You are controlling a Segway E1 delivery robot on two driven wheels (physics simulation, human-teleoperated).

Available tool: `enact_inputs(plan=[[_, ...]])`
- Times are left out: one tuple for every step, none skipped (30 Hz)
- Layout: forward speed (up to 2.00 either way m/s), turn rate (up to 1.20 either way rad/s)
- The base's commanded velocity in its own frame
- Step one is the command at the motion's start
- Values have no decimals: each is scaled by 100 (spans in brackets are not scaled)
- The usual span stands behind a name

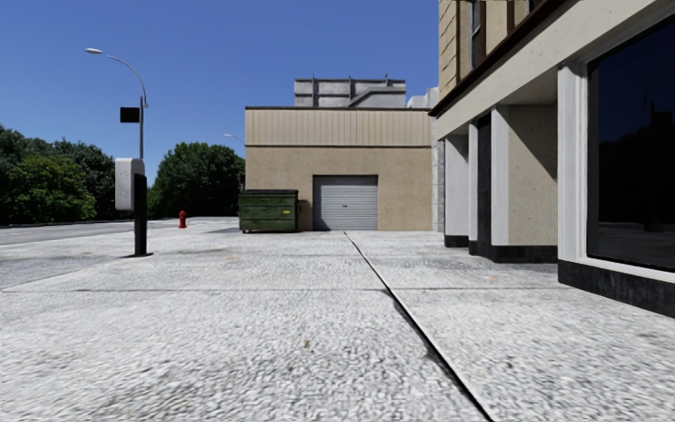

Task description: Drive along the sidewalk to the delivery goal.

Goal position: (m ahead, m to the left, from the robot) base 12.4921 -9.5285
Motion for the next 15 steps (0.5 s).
enact_inputs(plan=[[200,0],[200,0],[200,0],[200,0],[200,0],[200,0],[200,0],[200,0],[200,0],[200,0],[200,0],[200,0],[200,0],[200,0],[200,0]])
